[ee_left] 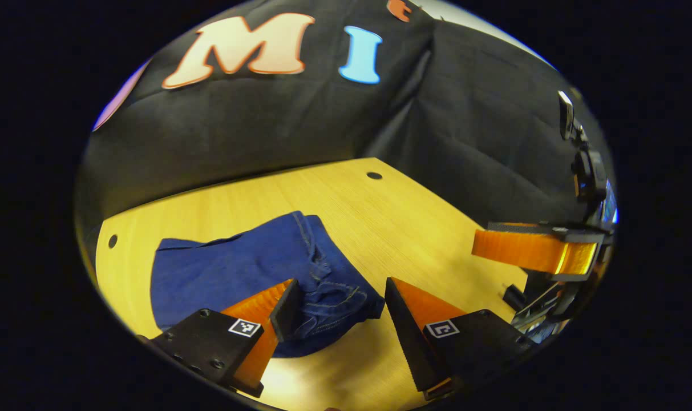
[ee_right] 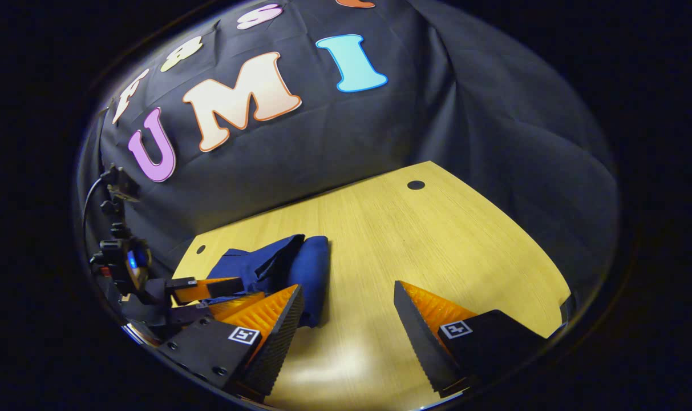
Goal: Grasp the waist and the cuffs of the jeans and fold them to make the two legs overlap; first hold the waist and fold one-third of the jeans toward the cuffs, then hold the cuffs and fold the remaining one-third in the same direction to finish folding.
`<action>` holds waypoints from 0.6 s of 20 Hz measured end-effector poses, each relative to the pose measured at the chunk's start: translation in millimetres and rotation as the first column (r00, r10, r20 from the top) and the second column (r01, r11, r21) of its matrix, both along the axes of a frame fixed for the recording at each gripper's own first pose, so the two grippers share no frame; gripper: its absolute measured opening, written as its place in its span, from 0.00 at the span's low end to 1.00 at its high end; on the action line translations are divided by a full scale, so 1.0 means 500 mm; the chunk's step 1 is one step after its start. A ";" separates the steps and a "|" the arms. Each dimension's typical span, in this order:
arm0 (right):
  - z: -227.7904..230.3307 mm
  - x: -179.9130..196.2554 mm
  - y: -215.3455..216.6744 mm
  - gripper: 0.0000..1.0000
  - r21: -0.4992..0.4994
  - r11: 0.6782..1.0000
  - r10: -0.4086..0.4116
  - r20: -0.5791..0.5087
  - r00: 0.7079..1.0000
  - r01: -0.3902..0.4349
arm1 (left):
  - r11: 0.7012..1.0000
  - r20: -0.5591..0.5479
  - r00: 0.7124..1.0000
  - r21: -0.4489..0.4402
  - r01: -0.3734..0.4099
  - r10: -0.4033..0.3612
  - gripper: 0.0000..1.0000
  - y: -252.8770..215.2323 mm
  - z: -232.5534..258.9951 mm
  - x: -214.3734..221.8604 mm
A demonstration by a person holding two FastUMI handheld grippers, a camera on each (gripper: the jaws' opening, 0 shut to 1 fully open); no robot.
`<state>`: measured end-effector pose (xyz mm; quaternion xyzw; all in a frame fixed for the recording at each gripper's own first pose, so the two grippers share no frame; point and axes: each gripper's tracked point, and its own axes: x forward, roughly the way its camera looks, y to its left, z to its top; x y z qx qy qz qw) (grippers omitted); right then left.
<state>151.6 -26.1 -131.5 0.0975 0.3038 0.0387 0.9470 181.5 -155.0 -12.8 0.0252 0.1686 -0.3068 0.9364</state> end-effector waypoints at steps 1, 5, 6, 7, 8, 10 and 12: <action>0.006 -0.001 0.014 0.98 0.009 1.000 0.014 0.017 1.000 -0.014 | 0.998 0.023 0.998 -0.011 -0.054 0.054 0.89 0.044 0.019 -0.004; 0.022 -0.021 0.080 0.98 0.047 0.996 0.074 0.058 0.996 -0.076 | 0.974 0.158 0.962 0.009 -0.227 0.223 0.90 0.199 0.083 -0.019; 0.025 -0.025 0.093 0.98 0.051 0.995 0.080 0.069 0.994 -0.083 | 0.965 0.180 0.950 0.010 -0.263 0.256 0.90 0.231 0.089 -0.020; 0.025 -0.030 0.103 0.98 0.046 0.995 0.086 0.072 0.994 -0.090 | 0.956 0.188 0.939 0.006 -0.294 0.287 0.90 0.258 0.092 -0.020; 0.024 -0.037 0.116 0.98 0.038 0.994 0.096 0.073 0.993 -0.099 | 0.949 0.184 0.932 -0.006 -0.316 0.311 0.89 0.279 0.090 -0.022; 0.027 -0.046 0.133 0.99 0.020 0.993 0.112 0.075 0.991 -0.114 | 0.939 0.154 0.926 -0.039 -0.342 0.344 0.90 0.303 0.078 -0.031; 0.033 -0.056 0.148 0.98 0.009 0.993 0.115 0.086 0.990 -0.116 | 0.935 0.110 0.929 -0.056 -0.350 0.354 0.90 0.327 0.052 -0.036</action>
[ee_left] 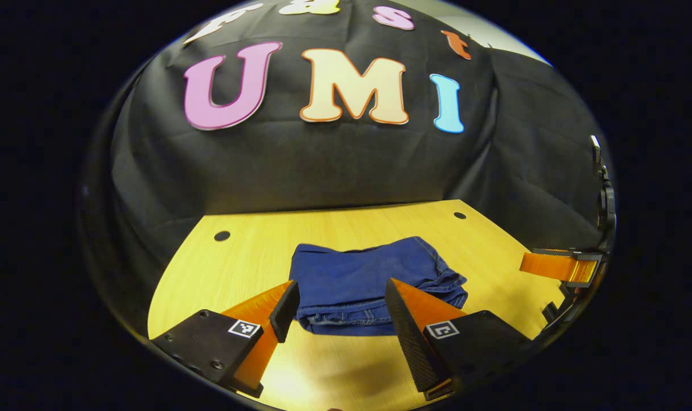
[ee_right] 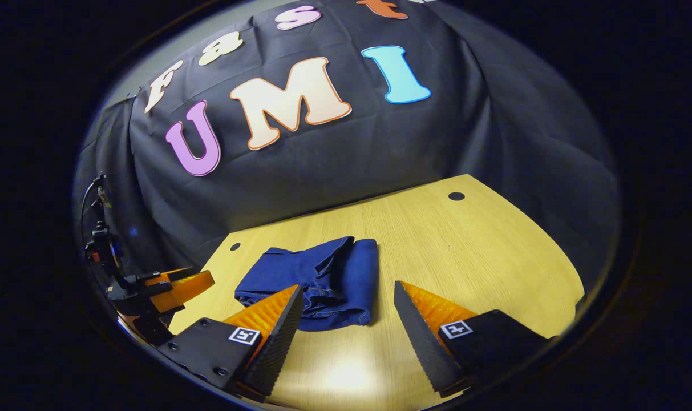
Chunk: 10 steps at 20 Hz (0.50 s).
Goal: Grasp the waist and the cuffs of the jeans and fold them to make the two legs overlap; first hold the waist and fold one-third of the jeans toward the cuffs, then hold the cuffs and fold the remaining one-third in the same direction to finish folding.
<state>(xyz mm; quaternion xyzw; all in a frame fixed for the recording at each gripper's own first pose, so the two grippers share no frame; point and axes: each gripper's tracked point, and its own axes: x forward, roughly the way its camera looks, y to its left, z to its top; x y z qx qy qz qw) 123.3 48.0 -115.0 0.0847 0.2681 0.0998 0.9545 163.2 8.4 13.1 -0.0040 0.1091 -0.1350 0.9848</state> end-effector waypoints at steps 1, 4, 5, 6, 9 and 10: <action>0.003 -0.005 0.007 0.98 -0.002 1.000 -0.001 0.008 1.000 0.001 | 1.000 -0.011 1.000 -0.004 -0.001 0.000 0.90 0.010 -0.009 -0.002; -0.003 -0.022 0.022 0.98 -0.001 1.000 -0.006 0.003 1.000 0.006 | 1.000 -0.023 1.000 0.024 -0.006 0.006 0.90 0.042 -0.029 -0.013; -0.003 -0.026 0.025 0.98 0.000 1.000 -0.011 0.003 1.000 0.011 | 0.999 -0.024 1.000 0.031 -0.008 0.009 0.90 0.053 -0.031 -0.017; 0.000 -0.029 0.026 0.98 0.002 1.000 -0.015 0.006 1.000 0.015 | 0.999 -0.024 1.000 0.034 -0.010 0.011 0.90 0.060 -0.032 -0.020; 0.010 -0.028 0.029 0.99 0.007 1.000 -0.026 0.019 0.999 0.026 | 1.000 -0.019 1.000 0.025 -0.015 0.016 0.90 0.069 -0.031 -0.018; 0.013 -0.028 0.028 0.99 0.008 0.999 -0.031 0.022 0.999 0.031 | 1.000 -0.022 1.000 0.025 -0.017 0.018 0.90 0.073 -0.032 -0.021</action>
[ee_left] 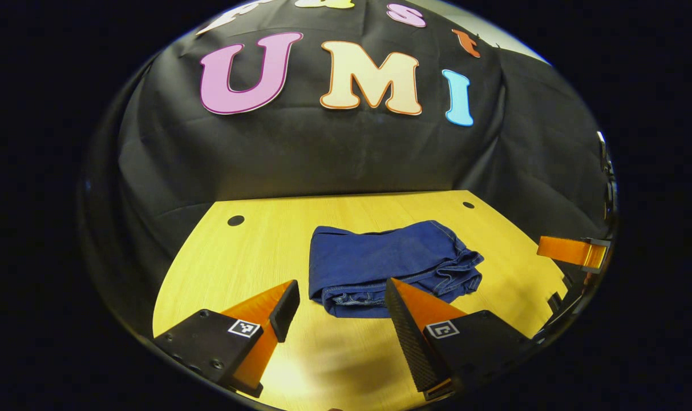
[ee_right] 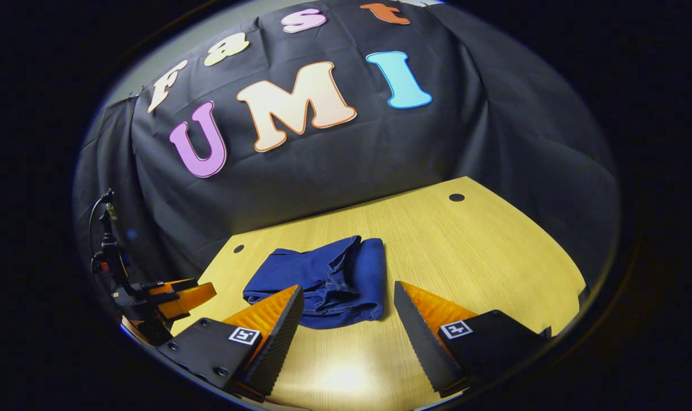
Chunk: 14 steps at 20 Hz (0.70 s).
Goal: Grasp the waist and the cuffs of the jeans and fold them to make the two legs overlap; first hold the waist and fold one-third of the jeans toward the cuffs, then hold the cuffs and fold the remaining one-third in the same direction to finish folding.
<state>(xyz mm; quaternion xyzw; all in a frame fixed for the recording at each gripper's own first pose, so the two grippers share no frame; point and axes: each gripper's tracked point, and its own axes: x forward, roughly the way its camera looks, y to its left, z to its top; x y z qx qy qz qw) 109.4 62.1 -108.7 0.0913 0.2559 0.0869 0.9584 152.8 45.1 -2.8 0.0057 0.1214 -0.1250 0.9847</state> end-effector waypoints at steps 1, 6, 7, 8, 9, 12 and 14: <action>0.004 0.001 0.000 0.98 0.001 1.000 -0.004 0.005 1.000 0.004 | 1.000 -0.001 1.000 0.000 -0.001 0.001 0.90 0.005 -0.001 -0.003; 0.013 -0.001 -0.003 0.98 0.002 1.000 -0.029 0.018 0.999 0.029 | 1.000 -0.011 1.000 0.000 0.021 -0.021 0.90 0.007 -0.012 -0.008; 0.016 -0.002 -0.004 0.98 0.002 0.999 -0.038 0.024 0.999 0.038 | 1.000 -0.008 0.999 -0.003 0.031 -0.031 0.90 0.004 -0.009 -0.008; 0.015 -0.005 -0.002 0.98 0.003 0.999 -0.044 0.026 0.999 0.044 | 0.999 -0.010 0.999 -0.001 0.041 -0.041 0.90 0.004 -0.009 -0.006; 0.015 -0.008 0.000 0.98 0.002 0.999 -0.052 0.029 0.998 0.052 | 0.999 -0.012 0.999 0.004 0.048 -0.048 0.90 0.005 -0.013 -0.006; 0.008 -0.013 0.008 0.98 0.002 0.998 -0.070 0.025 0.997 0.070 | 0.998 -0.011 0.998 0.017 0.067 -0.067 0.90 0.014 -0.014 0.001; 0.005 -0.015 0.015 0.98 -0.002 0.997 -0.074 0.022 0.997 0.074 | 0.997 -0.013 0.997 0.012 0.073 -0.072 0.90 0.022 -0.014 0.005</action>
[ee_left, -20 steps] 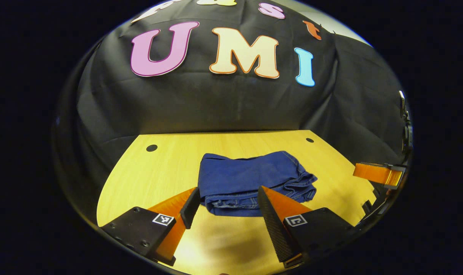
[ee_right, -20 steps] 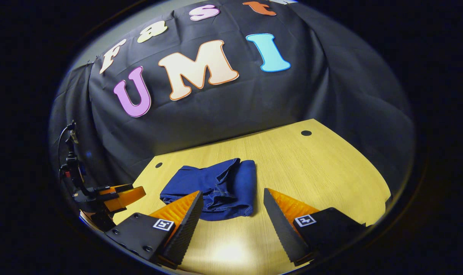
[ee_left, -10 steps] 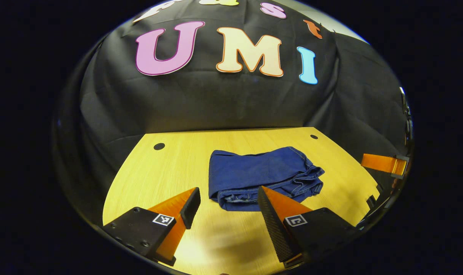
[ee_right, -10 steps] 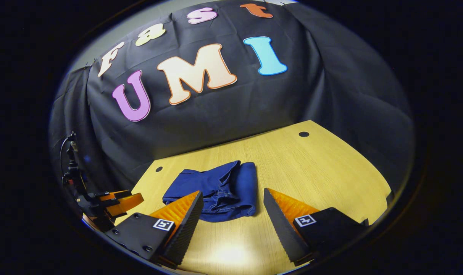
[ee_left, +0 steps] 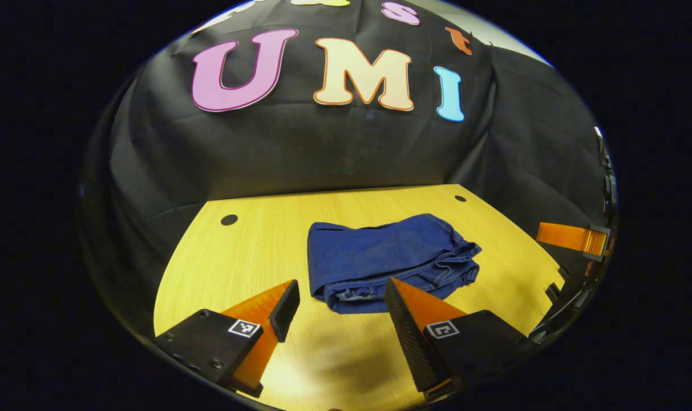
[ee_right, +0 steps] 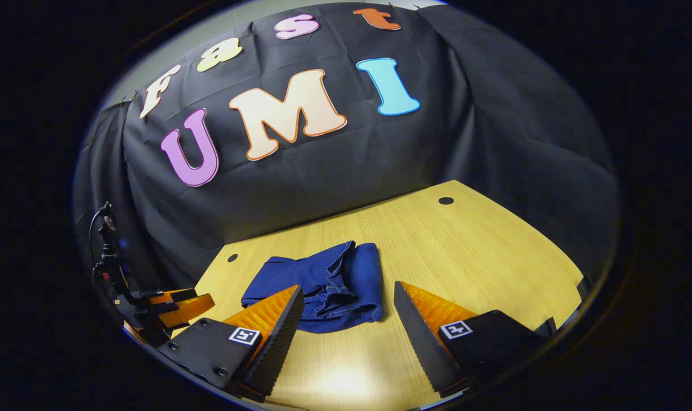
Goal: Grasp the waist and the cuffs of the jeans and fold them to make the two legs overlap; first hold the waist and fold one-third of the jeans toward the cuffs, then hold the cuffs and fold the remaining one-third in the same direction to finish folding.
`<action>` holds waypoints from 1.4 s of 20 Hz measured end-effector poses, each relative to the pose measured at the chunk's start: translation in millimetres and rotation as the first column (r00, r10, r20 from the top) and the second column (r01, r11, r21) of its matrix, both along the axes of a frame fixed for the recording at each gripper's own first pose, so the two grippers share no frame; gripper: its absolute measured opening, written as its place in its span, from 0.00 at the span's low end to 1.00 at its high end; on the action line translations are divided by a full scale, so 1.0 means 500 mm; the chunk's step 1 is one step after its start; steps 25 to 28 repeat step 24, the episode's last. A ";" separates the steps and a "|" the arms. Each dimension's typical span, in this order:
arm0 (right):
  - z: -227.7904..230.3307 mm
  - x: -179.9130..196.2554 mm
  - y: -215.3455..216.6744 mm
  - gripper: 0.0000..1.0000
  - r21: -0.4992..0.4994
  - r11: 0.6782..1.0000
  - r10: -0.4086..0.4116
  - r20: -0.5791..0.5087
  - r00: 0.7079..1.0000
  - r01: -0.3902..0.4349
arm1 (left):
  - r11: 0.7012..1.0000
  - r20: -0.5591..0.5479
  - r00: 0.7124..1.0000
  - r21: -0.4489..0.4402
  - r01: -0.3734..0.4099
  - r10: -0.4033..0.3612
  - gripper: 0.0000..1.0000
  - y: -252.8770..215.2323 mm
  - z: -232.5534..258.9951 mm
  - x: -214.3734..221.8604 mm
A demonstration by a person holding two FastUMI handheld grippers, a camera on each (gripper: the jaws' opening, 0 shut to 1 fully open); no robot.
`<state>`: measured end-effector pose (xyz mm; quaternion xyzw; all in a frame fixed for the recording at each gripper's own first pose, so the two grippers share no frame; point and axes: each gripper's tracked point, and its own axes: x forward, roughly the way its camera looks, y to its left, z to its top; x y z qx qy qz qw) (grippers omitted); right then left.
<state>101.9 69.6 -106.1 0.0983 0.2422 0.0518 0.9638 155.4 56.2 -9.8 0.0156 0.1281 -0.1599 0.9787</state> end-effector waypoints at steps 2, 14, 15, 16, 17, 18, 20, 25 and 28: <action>0.000 0.001 0.005 0.98 -0.007 1.000 -0.003 0.001 1.000 0.003 | 1.000 -0.002 1.000 -0.015 -0.011 0.010 0.90 0.012 -0.001 0.005; -0.004 0.020 0.011 0.98 -0.009 0.999 -0.049 -0.008 0.999 0.049 | 1.000 -0.041 0.999 -0.024 -0.005 0.004 0.90 0.044 -0.020 0.052; -0.005 0.021 0.011 0.98 -0.010 0.999 -0.053 -0.008 0.999 0.053 | 1.000 -0.043 0.999 -0.023 0.002 -0.003 0.90 0.041 -0.021 0.053; -0.006 0.023 0.011 0.98 -0.012 0.998 -0.057 -0.010 0.998 0.056 | 1.000 -0.044 0.999 -0.022 0.008 -0.009 0.90 0.038 -0.021 0.054; -0.008 0.022 0.013 0.98 -0.012 0.998 -0.059 -0.014 0.998 0.059 | 1.000 -0.046 0.999 -0.021 0.014 -0.015 0.90 0.037 -0.021 0.055; -0.011 0.021 0.014 0.98 -0.014 0.998 -0.060 -0.017 0.998 0.059 | 1.000 -0.046 0.999 -0.020 0.018 -0.018 0.90 0.038 -0.024 0.058; -0.015 0.018 0.019 0.98 -0.019 0.998 -0.057 -0.023 0.998 0.056 | 1.000 -0.049 0.999 -0.020 0.016 -0.017 0.90 0.042 -0.023 0.063; -0.012 0.011 0.016 0.98 -0.031 0.998 -0.060 -0.020 0.998 0.059 | 1.000 -0.062 0.998 -0.030 0.008 -0.010 0.90 0.045 -0.030 0.067; -0.012 0.011 0.016 0.98 -0.031 0.998 -0.060 -0.020 0.998 0.059 | 1.000 -0.062 0.998 -0.030 0.008 -0.010 0.90 0.045 -0.030 0.067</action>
